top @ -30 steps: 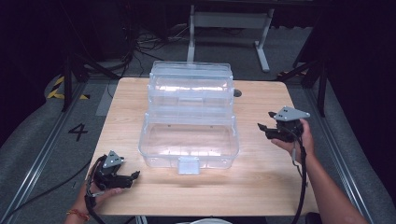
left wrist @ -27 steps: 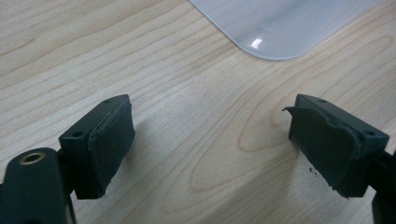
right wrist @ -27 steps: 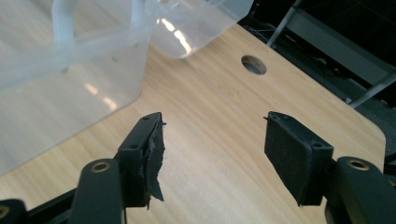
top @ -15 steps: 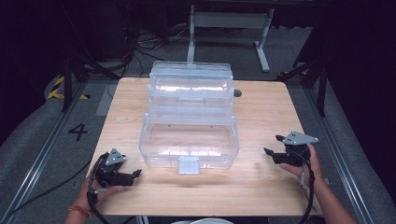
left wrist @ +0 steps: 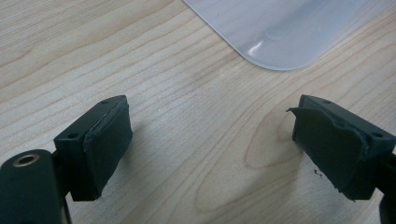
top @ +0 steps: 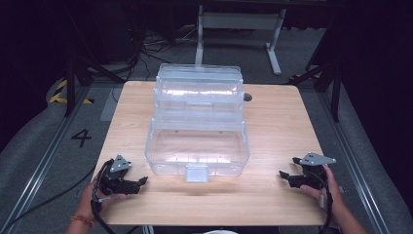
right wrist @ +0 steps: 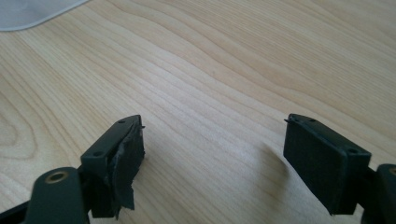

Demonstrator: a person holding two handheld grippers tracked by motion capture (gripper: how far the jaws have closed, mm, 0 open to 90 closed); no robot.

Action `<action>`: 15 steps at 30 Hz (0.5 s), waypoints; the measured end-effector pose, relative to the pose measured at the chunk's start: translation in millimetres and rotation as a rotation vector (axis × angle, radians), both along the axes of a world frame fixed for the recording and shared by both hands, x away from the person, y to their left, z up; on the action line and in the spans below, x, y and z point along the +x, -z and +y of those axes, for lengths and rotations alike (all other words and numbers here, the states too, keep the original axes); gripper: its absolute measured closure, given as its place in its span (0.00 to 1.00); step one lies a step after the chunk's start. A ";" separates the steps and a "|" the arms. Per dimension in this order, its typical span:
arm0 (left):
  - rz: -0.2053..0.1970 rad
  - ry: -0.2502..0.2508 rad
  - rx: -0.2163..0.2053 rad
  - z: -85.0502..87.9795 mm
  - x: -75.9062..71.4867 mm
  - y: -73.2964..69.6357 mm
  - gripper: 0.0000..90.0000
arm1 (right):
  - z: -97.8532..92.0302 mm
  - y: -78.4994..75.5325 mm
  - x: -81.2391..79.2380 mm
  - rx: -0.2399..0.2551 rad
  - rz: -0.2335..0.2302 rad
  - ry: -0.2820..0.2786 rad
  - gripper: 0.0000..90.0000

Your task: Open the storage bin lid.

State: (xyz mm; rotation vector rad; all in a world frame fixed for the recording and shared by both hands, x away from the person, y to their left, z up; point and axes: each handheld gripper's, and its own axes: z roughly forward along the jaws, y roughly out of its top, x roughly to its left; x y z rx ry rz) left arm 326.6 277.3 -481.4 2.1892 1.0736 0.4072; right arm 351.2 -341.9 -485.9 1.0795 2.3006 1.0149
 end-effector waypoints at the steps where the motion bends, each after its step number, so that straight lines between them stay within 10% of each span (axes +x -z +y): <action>1: -0.003 -0.002 0.001 0.2 0.4 0.0 0.14 | -1.3 0.0 0.1 0.004 0.007 0.000 0.23; 15: -0.001 -0.010 0.001 -0.1 1.5 0.5 0.12 | -4.2 0.8 6.6 0.027 0.053 -0.003 0.18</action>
